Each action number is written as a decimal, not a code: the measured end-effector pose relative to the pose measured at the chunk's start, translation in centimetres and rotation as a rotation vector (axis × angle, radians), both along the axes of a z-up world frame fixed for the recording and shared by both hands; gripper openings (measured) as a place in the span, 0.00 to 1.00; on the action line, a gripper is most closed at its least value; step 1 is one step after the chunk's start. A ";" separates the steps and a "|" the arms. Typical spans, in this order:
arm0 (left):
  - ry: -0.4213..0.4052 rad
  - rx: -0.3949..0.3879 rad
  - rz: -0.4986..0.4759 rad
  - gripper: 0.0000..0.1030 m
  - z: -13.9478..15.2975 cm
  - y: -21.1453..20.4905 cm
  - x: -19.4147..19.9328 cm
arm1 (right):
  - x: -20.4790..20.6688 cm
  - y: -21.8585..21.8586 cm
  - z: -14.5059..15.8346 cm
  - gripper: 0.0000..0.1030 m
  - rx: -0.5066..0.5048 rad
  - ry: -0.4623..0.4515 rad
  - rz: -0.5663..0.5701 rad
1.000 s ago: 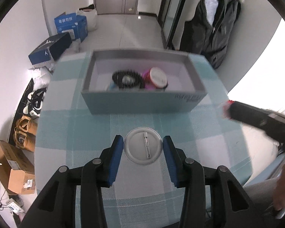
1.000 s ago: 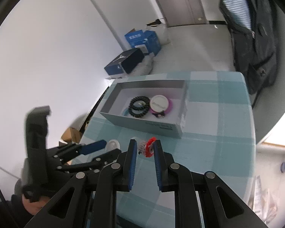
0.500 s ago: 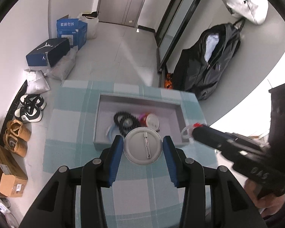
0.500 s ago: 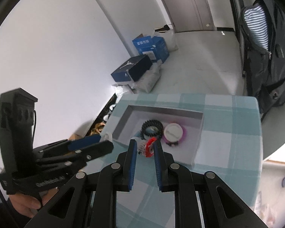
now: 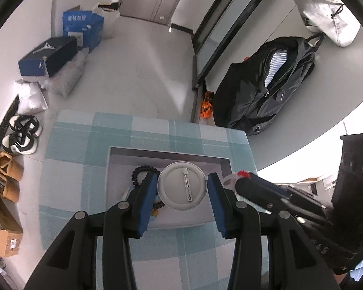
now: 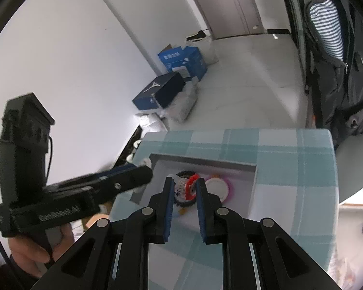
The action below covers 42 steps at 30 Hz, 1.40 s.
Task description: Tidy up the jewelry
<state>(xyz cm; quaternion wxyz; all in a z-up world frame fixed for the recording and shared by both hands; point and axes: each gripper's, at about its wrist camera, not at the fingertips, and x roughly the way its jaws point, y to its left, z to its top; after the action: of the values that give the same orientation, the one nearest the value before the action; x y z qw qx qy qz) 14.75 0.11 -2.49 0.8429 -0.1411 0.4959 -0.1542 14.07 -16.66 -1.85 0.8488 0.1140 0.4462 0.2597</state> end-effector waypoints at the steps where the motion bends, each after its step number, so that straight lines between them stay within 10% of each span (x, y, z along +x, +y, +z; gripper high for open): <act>1: 0.013 -0.006 -0.005 0.37 -0.5 -0.1 0.4 | 0.3 0.0 0.0 0.16 -0.001 0.001 -0.001; 28: 0.151 -0.105 -0.012 0.37 -3.1 -0.3 3.8 | 3.0 -1.0 -3.1 0.19 -0.020 0.106 -0.034; 33: 0.142 -0.138 0.022 0.68 -2.9 0.8 3.6 | 2.8 -1.0 -2.6 0.44 -0.016 0.082 -0.023; 42: 0.104 -0.057 0.037 0.68 -2.2 1.2 2.3 | 2.2 -2.3 -1.8 0.61 -0.019 0.047 -0.057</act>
<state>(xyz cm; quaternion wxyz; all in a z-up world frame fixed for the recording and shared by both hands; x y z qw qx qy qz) 17.06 1.30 -4.72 0.8142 -0.1819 0.5319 -0.1451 16.27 -18.95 -3.62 0.8461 0.1246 0.4652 0.2285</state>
